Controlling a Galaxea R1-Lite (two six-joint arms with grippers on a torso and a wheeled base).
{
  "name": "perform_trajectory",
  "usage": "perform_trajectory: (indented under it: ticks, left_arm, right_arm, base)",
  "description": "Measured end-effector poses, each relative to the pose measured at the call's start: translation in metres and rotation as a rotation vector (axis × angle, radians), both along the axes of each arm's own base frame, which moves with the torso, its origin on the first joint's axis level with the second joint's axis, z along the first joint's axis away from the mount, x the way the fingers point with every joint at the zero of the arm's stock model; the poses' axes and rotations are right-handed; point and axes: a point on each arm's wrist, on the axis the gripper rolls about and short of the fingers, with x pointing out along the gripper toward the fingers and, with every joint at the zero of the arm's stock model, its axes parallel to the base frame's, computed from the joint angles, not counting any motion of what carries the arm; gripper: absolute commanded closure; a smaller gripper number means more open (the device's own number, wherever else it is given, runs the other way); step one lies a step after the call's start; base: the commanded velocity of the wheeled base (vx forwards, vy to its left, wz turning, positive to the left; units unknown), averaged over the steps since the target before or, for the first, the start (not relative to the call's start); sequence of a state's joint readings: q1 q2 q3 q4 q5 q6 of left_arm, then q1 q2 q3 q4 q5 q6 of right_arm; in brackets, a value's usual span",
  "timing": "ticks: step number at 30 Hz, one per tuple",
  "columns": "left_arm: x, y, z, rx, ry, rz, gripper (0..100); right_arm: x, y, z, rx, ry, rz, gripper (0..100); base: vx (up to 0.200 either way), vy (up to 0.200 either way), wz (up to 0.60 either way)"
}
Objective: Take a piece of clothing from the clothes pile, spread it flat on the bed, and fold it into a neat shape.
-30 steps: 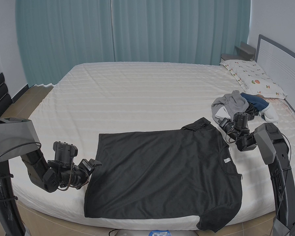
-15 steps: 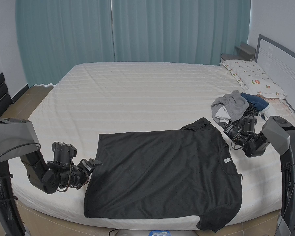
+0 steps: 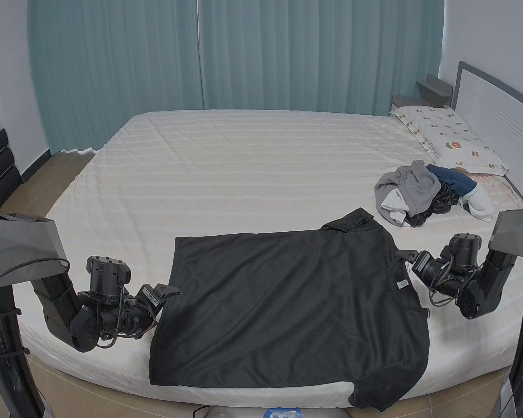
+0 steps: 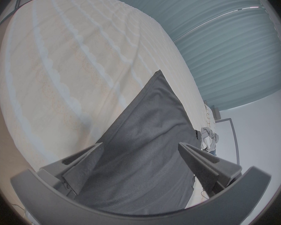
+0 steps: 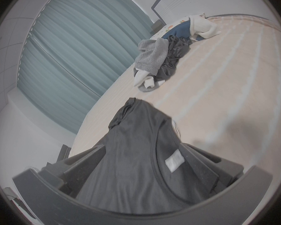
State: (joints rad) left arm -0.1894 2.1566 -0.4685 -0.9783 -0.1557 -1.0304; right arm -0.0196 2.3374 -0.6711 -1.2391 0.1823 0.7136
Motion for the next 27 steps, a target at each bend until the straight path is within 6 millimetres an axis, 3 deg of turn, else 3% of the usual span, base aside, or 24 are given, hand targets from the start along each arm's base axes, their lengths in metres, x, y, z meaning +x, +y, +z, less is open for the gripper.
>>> perform_trajectory:
  ticks: [10, 13, 20, 27]
  left_arm:
    - [-0.013, -0.006, 0.011, -0.023, -0.024, -0.043, 0]
    - [-0.025, -0.011, 0.016, -0.040, -0.021, -0.074, 0]
    - [-0.042, -0.019, 0.018, -0.060, 0.000, -0.130, 0]
    - [-0.045, -0.025, 0.012, -0.050, 0.012, -0.150, 0]
  right_arm:
    - [-0.105, 0.008, 0.006, 0.169, 0.155, 0.071, 0]
    - [-0.126, 0.011, 0.012, 0.251, 0.184, 0.104, 0]
    - [-0.139, 0.012, 0.010, 0.303, 0.231, 0.135, 0]
    - [-0.141, 0.011, 0.005, 0.330, 0.262, 0.167, 0]
  base:
    - [0.000, 0.000, 0.00]
    - [0.000, 0.000, 0.00]
    - [-0.200, 0.000, 0.00]
    - [-0.200, 0.000, 0.00]
